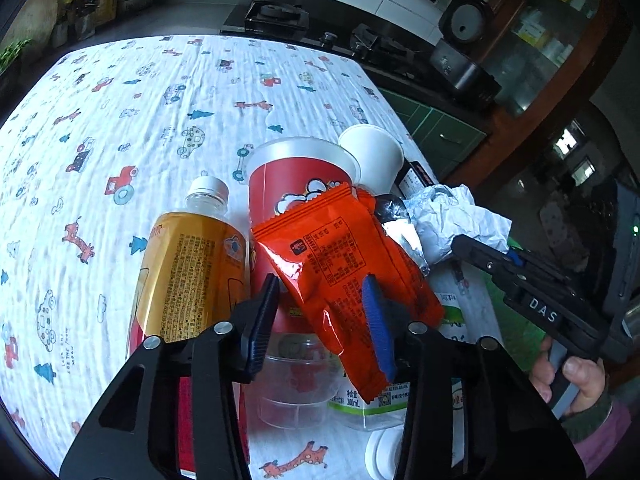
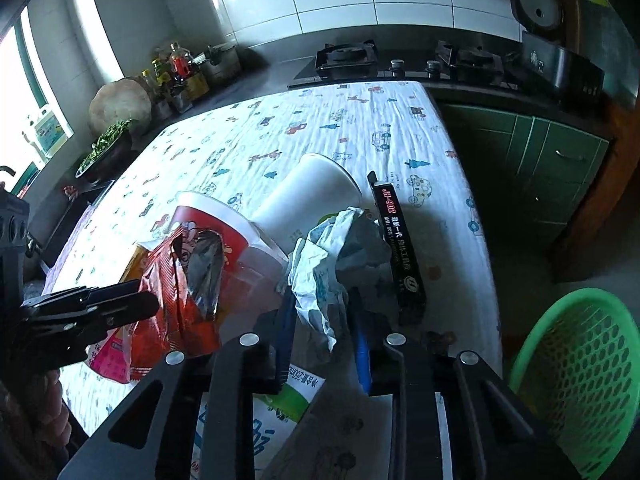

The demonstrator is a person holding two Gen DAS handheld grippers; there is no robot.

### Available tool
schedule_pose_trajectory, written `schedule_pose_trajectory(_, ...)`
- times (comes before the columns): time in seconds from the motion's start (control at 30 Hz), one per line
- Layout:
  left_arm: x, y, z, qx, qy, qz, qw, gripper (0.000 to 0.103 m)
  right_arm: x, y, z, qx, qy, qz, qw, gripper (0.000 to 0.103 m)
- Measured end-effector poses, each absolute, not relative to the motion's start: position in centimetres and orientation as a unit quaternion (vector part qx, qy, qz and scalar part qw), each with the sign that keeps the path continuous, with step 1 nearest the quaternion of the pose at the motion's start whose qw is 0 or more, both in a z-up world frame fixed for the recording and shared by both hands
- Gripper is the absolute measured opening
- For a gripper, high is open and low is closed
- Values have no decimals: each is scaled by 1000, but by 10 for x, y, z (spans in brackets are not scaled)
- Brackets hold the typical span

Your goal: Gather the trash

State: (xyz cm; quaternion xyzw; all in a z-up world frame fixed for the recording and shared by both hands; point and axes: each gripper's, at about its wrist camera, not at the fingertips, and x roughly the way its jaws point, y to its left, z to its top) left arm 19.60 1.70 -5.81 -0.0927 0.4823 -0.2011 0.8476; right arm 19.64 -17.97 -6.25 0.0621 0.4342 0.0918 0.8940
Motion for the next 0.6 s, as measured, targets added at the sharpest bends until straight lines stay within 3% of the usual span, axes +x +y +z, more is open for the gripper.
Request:
schedule_pose_trajectory(0.4, 193, 20, -53, -86, 464, -197, 860, 2, 181, -179, -51, 55, 420, 90, 901, 22)
schedule_pose_trajectory(0.6, 184, 16, -42, -77, 448, -206, 866, 0, 170, -182, -41, 55, 408, 91, 907, 21)
